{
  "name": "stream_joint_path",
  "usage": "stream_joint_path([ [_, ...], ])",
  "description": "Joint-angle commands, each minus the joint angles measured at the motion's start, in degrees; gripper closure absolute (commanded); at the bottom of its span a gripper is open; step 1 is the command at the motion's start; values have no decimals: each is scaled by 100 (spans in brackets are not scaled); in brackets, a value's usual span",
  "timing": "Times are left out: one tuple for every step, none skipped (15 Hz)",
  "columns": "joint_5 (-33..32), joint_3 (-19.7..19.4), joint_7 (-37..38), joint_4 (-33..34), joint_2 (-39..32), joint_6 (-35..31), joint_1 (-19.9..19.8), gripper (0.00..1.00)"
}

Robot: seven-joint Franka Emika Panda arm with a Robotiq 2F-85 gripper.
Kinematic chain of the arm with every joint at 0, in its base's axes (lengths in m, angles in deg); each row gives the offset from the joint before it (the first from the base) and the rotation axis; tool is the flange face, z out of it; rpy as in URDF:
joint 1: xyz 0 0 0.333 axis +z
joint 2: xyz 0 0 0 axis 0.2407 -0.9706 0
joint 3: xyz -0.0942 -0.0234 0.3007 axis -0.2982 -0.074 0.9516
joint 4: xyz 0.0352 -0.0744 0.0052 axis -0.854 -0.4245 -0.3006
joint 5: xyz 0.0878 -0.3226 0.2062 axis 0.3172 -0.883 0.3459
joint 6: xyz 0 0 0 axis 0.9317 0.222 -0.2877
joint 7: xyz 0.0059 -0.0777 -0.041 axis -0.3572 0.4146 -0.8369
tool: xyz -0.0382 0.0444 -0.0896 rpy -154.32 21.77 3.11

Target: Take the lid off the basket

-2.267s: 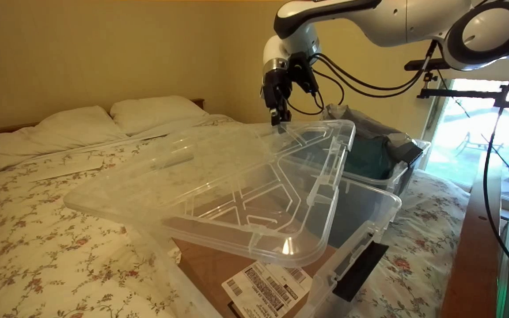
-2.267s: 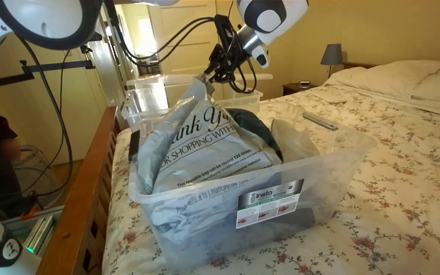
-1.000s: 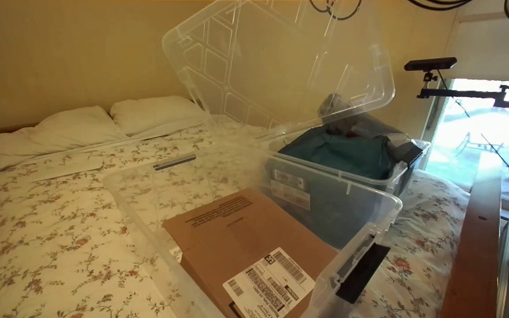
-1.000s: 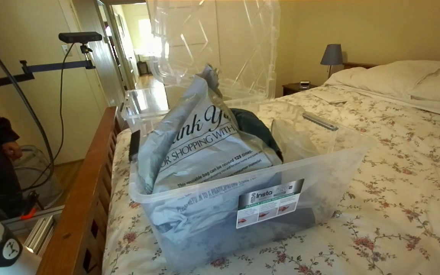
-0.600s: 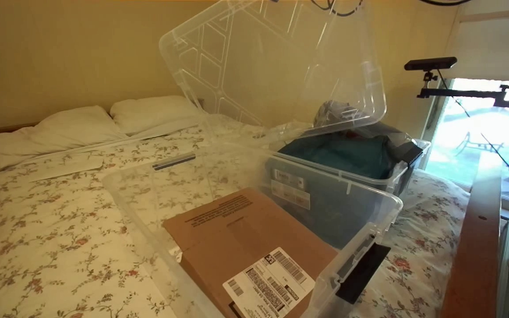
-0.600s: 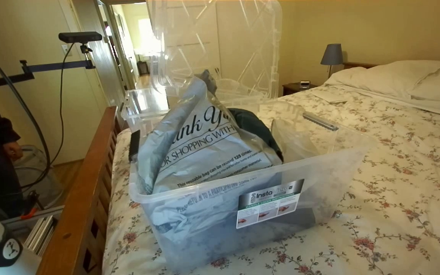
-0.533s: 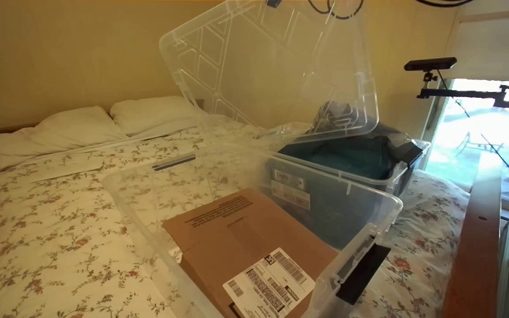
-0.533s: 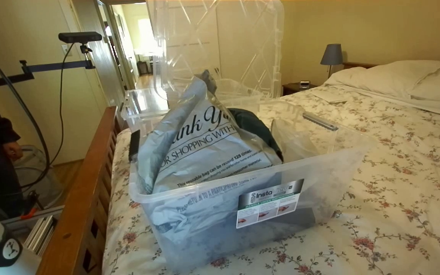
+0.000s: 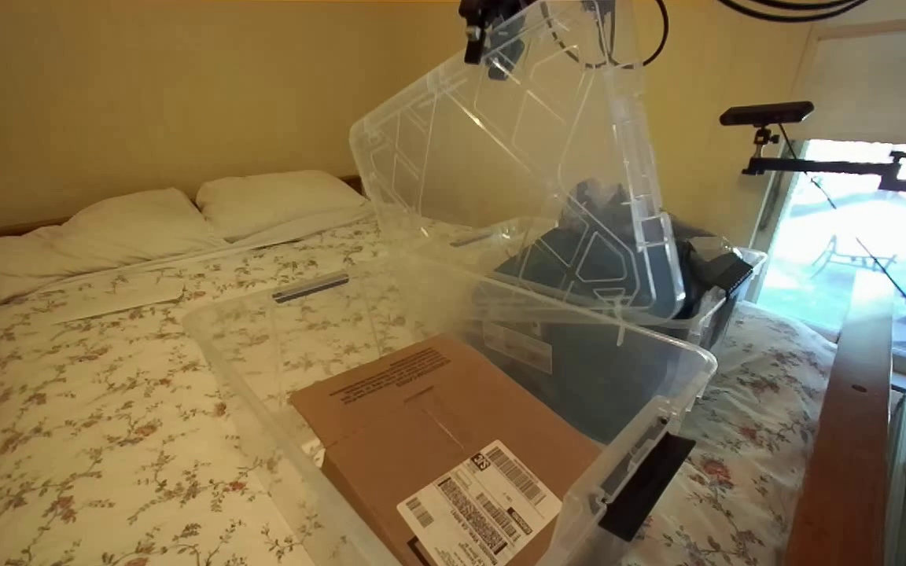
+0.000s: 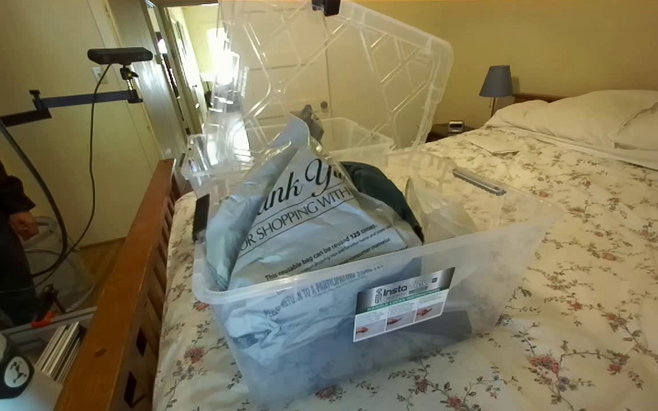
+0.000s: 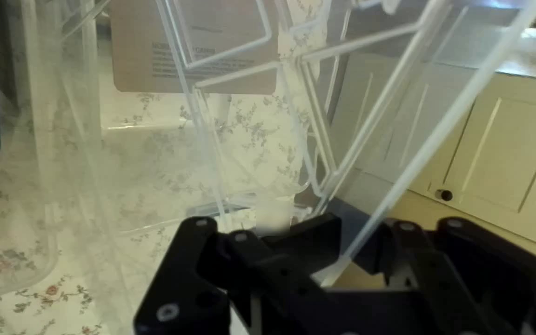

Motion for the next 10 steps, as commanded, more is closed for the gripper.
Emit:
stream_joint_path([
  [16,-114,323,-1122,699,-129,-68,100],
  [20,-135,361,-1431,831,12,-95,100],
  [-9,-257,396,-1665,923,222,-35,100],
  [-2,-295,413,-1992,1018,271,-33,100],
  [73,-328,449,-2270,1084,285,-29,75],
  [56,-350,456,-2492,1131,362,-11,74],
  [45,-359,454,-2664,1165,408,9,69],
  [-32,-369,483,-2812,1233,407,31,61],
  [-82,-369,477,-2949,1296,344,51,55],
  [-147,-355,435,-3038,1337,347,75,47],
])
